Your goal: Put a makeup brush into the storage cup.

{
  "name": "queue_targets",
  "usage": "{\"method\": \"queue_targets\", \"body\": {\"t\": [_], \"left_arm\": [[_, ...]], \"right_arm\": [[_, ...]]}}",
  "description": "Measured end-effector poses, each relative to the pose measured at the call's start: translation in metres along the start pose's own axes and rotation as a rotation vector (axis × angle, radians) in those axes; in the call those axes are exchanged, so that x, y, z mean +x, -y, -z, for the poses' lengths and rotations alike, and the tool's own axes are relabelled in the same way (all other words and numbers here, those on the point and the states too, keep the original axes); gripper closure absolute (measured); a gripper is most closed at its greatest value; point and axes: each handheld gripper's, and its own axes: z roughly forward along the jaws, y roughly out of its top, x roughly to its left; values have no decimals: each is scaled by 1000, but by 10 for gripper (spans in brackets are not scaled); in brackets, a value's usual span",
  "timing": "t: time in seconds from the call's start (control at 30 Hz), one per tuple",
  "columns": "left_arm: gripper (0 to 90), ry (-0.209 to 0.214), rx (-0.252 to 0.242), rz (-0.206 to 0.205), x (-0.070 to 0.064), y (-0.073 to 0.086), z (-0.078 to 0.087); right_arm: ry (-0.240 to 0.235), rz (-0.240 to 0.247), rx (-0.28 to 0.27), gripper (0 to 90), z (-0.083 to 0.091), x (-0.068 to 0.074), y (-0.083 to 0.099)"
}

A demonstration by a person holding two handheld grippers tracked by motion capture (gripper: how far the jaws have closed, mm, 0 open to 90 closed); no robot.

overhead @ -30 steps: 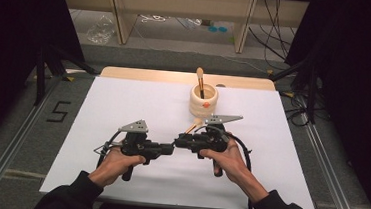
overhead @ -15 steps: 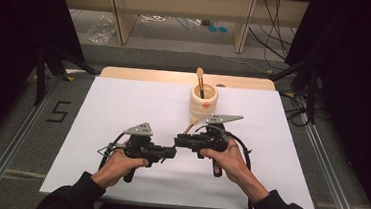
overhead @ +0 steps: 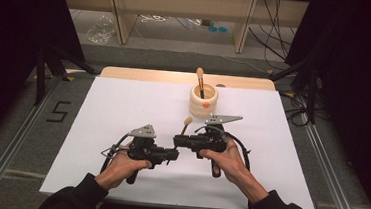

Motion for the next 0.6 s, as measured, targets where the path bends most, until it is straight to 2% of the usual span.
{"method": "queue_targets", "body": {"t": [0.2, 0.3, 0.43, 0.53, 0.6], "left_arm": [[809, 3, -7, 14, 1, 0, 0], [758, -3, -2, 5, 2, 1, 2], [707, -21, 1, -17, 2, 2, 5], [712, -31, 8, -34, 0, 2, 6], [752, -34, 15, -39, -1, 3, 6]], "right_arm": [[-9, 7, -10, 829, -1, 3, 0], [1, 26, -8, 830, -1, 3, -1], [11, 22, -4, 830, 2, 2, -2], [22, 29, 5, 830, 3, 2, -2], [18, 31, 5, 831, 2, 2, -2]]}}
